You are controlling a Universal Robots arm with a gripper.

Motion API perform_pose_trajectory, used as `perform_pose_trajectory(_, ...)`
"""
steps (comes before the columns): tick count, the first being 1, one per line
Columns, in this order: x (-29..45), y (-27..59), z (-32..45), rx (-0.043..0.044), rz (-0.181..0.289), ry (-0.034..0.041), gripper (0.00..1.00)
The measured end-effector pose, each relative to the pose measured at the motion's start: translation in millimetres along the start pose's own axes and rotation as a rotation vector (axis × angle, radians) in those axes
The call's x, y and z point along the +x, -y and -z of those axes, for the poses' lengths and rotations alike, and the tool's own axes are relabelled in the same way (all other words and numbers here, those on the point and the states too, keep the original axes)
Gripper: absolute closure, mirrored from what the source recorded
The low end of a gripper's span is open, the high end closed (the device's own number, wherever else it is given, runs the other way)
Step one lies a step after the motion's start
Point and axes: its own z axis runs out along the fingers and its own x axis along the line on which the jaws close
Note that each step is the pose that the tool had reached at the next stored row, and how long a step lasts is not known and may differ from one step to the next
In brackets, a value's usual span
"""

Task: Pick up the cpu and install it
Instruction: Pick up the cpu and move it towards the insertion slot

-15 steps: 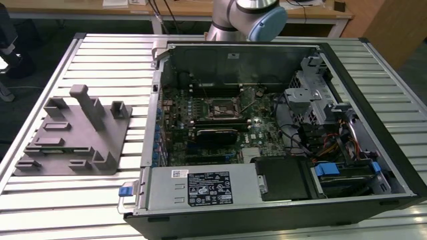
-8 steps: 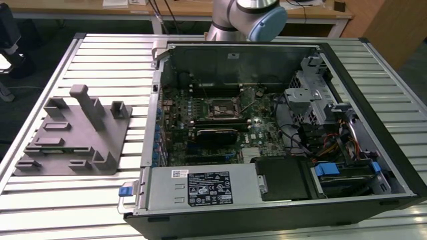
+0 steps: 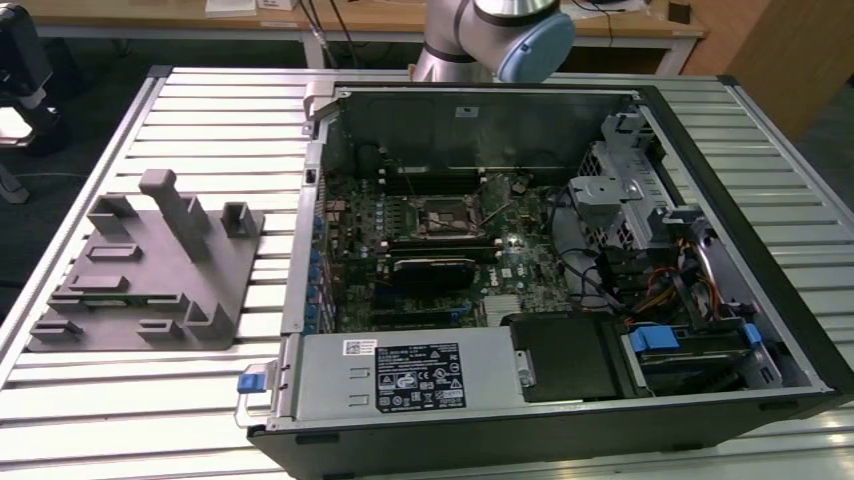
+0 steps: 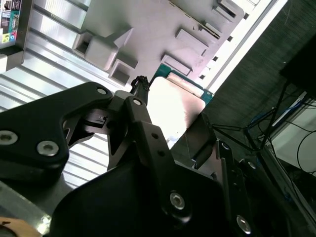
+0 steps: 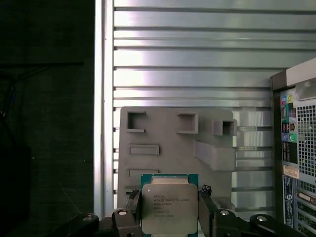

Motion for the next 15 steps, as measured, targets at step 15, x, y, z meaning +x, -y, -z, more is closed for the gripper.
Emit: perform_pose_trajectory(15,-17.4,-1.3,-0.8,0.0,0.0,0.0,0.46)
